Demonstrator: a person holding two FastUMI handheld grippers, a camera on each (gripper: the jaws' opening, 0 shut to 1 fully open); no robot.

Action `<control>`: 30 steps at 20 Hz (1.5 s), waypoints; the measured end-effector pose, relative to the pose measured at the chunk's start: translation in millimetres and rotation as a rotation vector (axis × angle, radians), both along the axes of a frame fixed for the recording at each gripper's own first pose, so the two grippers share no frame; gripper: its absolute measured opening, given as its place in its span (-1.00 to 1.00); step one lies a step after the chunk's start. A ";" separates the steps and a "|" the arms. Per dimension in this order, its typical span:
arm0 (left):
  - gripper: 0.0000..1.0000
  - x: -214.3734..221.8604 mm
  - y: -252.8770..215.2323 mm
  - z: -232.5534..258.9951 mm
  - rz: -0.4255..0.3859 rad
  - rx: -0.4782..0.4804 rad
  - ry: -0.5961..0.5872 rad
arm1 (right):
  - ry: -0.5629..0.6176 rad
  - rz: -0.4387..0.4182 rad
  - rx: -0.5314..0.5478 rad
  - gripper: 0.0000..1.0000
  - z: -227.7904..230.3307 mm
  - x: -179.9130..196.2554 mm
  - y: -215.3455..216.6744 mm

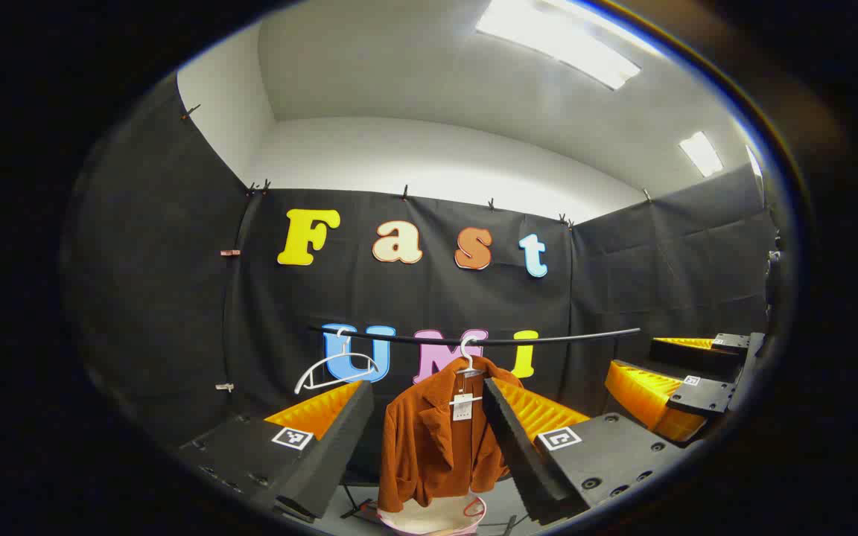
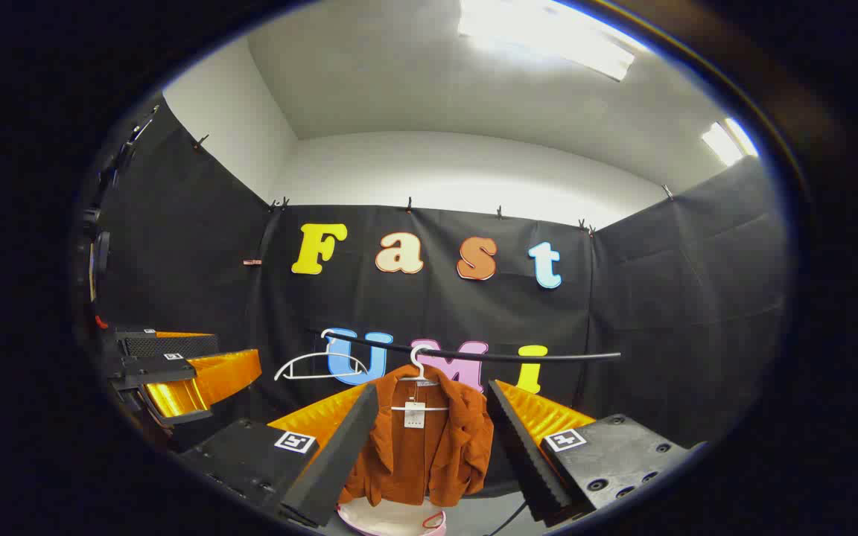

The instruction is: Grasp the clothes on the hanger with both hands and then place them into the laundry hamper below.

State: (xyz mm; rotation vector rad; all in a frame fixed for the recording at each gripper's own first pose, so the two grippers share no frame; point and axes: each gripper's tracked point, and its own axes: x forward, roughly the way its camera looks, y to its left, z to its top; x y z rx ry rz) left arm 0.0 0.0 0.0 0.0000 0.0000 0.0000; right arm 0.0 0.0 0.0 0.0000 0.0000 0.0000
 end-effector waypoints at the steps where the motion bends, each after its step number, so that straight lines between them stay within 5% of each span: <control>1: 0.87 -1.1 1.3 1.5 0.005 0.004 -0.001 | 0.003 0.003 0.000 0.92 -0.1 0.6 0.5; 30: 0.87 20.0 -8.2 -21.8 -0.104 -0.037 0.050 | 0.048 -0.005 0.020 0.91 -15.3 11.9 7.6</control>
